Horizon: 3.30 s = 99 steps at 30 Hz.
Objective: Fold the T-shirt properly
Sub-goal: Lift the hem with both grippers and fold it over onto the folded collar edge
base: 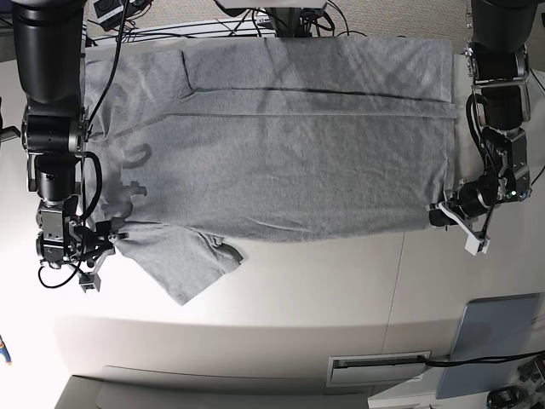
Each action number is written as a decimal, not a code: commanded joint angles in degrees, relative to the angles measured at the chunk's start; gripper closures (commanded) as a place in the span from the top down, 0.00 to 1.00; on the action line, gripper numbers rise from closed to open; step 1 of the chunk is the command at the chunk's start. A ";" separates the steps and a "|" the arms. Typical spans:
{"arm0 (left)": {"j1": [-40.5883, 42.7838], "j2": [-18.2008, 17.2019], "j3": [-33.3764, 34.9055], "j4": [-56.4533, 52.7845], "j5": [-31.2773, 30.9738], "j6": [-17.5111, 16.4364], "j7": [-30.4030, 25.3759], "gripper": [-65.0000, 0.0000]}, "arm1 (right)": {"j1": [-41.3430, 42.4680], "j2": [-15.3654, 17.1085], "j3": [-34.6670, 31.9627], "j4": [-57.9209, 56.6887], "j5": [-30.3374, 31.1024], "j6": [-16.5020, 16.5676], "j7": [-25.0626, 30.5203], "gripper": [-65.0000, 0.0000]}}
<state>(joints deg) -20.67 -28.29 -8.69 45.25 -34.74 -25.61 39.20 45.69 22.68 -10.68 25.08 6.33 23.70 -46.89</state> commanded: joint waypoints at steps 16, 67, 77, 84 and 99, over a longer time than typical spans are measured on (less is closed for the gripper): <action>0.02 -0.31 0.26 0.26 3.02 0.87 1.31 0.00 | -1.25 0.94 0.07 1.29 0.50 1.09 2.67 0.00; 44.54 4.79 -19.26 52.74 -7.52 -2.99 4.39 0.00 | -75.93 9.77 25.42 89.07 -0.90 -20.11 -2.69 0.00; 44.76 4.76 -19.26 52.74 -7.52 -2.99 4.31 0.00 | -78.27 6.54 25.42 88.17 -4.52 -20.26 -1.86 0.00; 44.76 4.76 -19.26 52.74 -7.48 -2.99 4.26 0.00 | -77.92 6.54 25.42 83.93 -4.68 -20.35 -0.63 0.00; 44.76 4.63 -19.26 52.74 -7.30 -2.99 4.92 0.00 | -77.92 6.54 25.42 82.68 -4.66 -20.15 0.66 0.00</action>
<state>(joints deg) 24.14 -22.55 -27.49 97.08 -41.47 -28.38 44.99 -32.25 28.25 14.09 107.02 2.83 4.27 -47.13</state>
